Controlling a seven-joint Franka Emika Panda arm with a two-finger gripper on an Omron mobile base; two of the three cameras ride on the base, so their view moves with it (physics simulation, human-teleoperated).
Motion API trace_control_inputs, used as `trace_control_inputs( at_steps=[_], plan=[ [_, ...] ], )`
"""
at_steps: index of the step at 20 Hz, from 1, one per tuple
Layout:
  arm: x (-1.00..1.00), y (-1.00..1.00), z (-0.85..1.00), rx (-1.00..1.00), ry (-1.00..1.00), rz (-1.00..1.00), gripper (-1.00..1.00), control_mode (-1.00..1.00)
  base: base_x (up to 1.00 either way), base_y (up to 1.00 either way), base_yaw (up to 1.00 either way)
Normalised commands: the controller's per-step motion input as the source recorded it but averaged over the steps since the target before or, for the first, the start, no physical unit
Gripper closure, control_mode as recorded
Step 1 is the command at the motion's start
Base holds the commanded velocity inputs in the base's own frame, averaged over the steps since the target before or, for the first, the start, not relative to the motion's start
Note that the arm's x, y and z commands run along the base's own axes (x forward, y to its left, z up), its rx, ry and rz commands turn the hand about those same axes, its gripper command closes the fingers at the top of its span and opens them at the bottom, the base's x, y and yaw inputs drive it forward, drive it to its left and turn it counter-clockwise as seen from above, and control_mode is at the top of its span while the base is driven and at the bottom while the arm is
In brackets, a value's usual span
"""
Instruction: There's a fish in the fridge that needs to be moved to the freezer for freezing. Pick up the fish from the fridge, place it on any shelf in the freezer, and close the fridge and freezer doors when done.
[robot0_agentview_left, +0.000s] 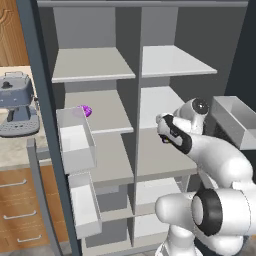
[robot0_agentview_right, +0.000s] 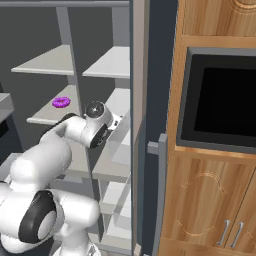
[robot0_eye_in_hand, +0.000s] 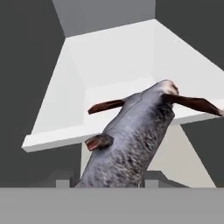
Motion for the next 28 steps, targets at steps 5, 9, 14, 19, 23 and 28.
trace_control_inputs(
  at_steps=[5, 9, 14, 19, 23, 28],
  plan=[
    [-0.87, 0.16, 1.0, -0.03, 0.08, 0.11, 1.0, -1.0, 0.0, 0.0, 0.0],
    [-0.79, 0.09, 0.95, -0.01, 0.02, 0.18, 1.0, -1.0, 0.0, 0.0, 0.0],
    [-0.73, 0.13, 0.82, -0.01, -0.17, 0.19, 1.0, -1.0, 0.0, 0.0, 0.0],
    [-0.59, 0.34, 0.81, -0.07, -0.16, 0.03, 1.0, -1.0, 0.0, 0.0, 0.0],
    [-0.33, 0.6, 0.79, -0.08, -0.12, 0.1, 1.0, -1.0, 0.0, 0.0, 0.0],
    [0.0, 0.71, 0.7, -0.19, -0.01, 0.15, 1.0, -1.0, 0.0, 0.0, 0.0]
  ],
)
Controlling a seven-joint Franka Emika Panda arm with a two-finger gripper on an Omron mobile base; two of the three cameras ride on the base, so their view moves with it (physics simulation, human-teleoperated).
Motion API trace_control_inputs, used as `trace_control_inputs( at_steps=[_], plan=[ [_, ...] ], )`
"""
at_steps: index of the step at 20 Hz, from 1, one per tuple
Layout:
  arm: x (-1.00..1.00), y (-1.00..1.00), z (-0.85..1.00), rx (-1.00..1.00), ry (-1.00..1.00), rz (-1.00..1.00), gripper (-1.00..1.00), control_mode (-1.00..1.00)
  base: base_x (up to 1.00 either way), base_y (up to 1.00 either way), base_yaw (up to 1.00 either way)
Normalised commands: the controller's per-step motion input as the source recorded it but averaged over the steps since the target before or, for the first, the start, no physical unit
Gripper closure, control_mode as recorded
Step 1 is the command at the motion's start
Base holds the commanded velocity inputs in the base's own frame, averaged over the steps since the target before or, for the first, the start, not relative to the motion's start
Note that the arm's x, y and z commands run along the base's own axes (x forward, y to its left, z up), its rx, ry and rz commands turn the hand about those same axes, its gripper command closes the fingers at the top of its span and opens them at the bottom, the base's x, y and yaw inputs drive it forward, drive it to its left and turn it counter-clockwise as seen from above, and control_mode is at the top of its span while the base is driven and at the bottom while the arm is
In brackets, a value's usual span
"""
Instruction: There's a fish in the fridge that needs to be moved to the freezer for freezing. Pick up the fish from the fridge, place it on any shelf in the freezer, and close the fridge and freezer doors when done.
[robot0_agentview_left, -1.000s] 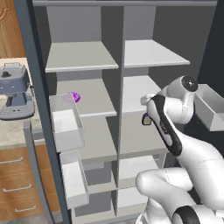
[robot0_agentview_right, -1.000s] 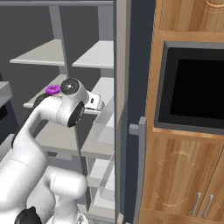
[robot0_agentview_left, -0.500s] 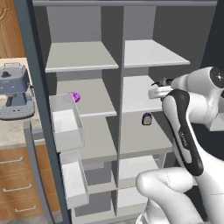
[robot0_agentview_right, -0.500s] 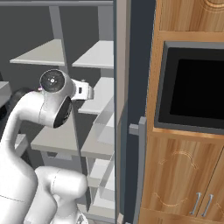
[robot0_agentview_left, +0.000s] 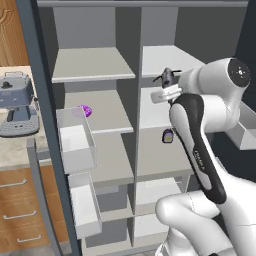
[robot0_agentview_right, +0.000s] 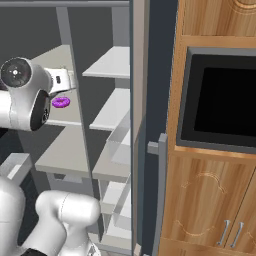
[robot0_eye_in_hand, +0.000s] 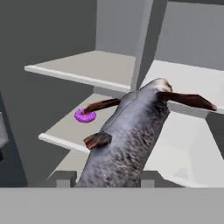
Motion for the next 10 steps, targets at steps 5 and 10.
trace_control_inputs(
  at_steps=[5, 10],
  plan=[
    [0.09, 0.17, 0.27, -0.05, 0.0, 0.07, 1.0, -1.0, 0.0, 0.0, 0.0],
    [0.13, 0.58, 0.03, -0.12, 0.0, 0.01, 1.0, -1.0, 0.0, 0.0, 0.0]
  ],
)
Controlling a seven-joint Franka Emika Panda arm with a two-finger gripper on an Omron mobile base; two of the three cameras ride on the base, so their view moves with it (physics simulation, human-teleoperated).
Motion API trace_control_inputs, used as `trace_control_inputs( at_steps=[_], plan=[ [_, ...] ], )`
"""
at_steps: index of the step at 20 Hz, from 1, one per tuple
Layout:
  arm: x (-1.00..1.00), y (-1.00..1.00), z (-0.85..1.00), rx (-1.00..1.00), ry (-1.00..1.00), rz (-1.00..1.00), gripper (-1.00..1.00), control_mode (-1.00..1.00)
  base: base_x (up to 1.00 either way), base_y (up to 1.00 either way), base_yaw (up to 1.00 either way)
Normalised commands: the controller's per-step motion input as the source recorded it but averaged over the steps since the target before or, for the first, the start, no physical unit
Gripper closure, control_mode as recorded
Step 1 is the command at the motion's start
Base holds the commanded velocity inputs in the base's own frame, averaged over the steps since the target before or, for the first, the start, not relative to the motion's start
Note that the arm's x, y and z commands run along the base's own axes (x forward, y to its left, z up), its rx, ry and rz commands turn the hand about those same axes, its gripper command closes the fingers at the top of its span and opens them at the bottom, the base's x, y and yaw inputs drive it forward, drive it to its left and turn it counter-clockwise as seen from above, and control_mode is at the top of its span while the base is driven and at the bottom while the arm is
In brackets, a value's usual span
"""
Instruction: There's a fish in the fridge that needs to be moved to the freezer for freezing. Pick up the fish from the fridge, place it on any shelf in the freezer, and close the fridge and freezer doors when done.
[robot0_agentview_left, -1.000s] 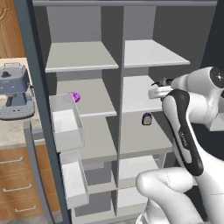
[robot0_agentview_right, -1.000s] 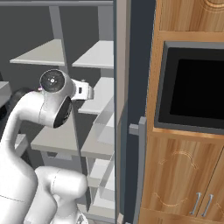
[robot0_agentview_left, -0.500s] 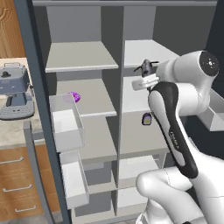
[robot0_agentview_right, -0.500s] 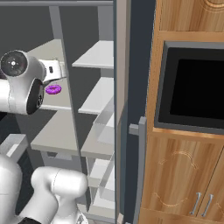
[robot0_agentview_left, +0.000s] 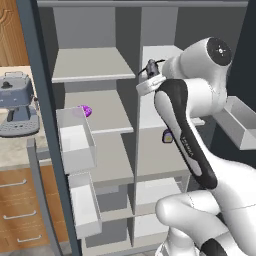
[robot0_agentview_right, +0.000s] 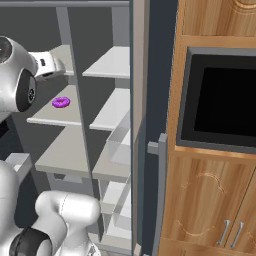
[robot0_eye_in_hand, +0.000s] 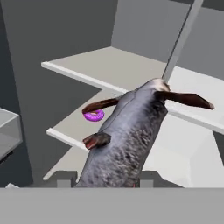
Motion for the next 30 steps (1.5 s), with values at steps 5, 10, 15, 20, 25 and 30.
trace_control_inputs(
  at_steps=[5, 10, 15, 20, 25, 30],
  plan=[
    [0.43, 0.54, 0.0, -0.1, -0.01, 0.0, 1.0, -1.0, 0.0, 0.0, 0.0],
    [0.56, 0.35, 0.0, -0.06, 0.01, 0.0, 1.0, -1.0, 0.0, 0.0, 0.0],
    [0.65, 0.32, 0.0, -0.05, 0.01, 0.0, 1.0, -1.0, 0.0, 0.0, 0.0],
    [0.64, 0.06, 0.0, -0.01, 0.03, 0.0, 1.0, -1.0, 0.0, 0.0, 0.0],
    [0.79, 0.03, -0.08, 0.0, 0.02, 0.0, 1.0, -1.0, 0.0, 0.0, 0.0],
    [0.75, 0.25, -0.07, -0.01, 0.02, 0.0, 1.0, -1.0, 0.0, 0.0, 0.0]
  ],
)
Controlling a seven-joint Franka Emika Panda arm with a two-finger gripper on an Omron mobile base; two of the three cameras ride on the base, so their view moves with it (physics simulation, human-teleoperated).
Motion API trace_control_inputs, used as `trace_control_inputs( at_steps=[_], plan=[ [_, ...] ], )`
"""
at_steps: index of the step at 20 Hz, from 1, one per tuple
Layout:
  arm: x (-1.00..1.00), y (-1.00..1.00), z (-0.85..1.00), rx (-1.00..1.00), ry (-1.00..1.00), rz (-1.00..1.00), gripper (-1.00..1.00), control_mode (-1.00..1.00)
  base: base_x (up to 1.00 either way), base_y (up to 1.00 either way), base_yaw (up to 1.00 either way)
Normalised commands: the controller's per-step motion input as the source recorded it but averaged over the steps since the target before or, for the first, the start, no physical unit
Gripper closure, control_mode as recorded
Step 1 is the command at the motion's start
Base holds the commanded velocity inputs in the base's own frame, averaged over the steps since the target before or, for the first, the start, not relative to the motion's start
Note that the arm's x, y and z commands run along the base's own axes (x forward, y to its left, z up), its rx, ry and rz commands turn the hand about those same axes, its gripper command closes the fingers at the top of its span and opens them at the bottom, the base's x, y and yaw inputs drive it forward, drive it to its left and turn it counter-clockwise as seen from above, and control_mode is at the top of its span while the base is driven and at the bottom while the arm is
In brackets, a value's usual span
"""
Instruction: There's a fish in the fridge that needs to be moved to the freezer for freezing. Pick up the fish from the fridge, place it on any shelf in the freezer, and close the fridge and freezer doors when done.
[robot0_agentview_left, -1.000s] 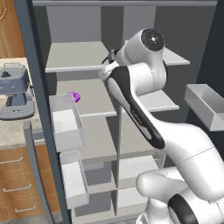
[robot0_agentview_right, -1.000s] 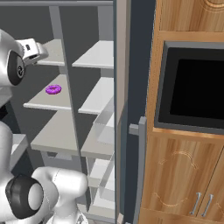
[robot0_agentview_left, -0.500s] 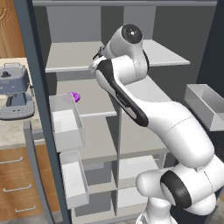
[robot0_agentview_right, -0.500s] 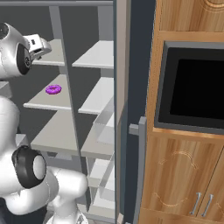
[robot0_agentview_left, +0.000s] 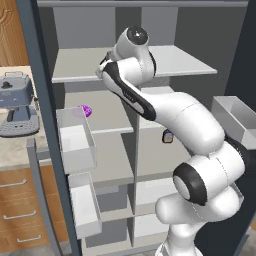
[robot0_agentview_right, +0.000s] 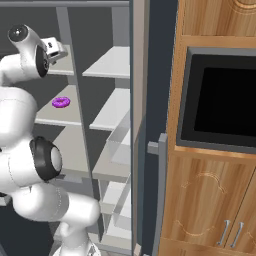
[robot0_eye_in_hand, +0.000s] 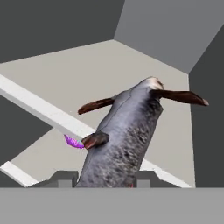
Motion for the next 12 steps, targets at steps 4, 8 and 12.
trace_control_inputs(
  at_steps=[4, 8, 12],
  plan=[
    [0.7, 0.07, -0.15, 0.0, 0.02, 0.0, 1.0, -1.0, 0.0, 0.0, 0.0],
    [0.6, 0.07, -0.19, 0.0, 0.0, 0.0, 1.0, -1.0, 0.0, 0.0, 0.0],
    [0.59, 0.26, -0.15, -0.01, 0.0, 0.0, 1.0, -1.0, 0.0, 0.0, 0.0]
  ],
)
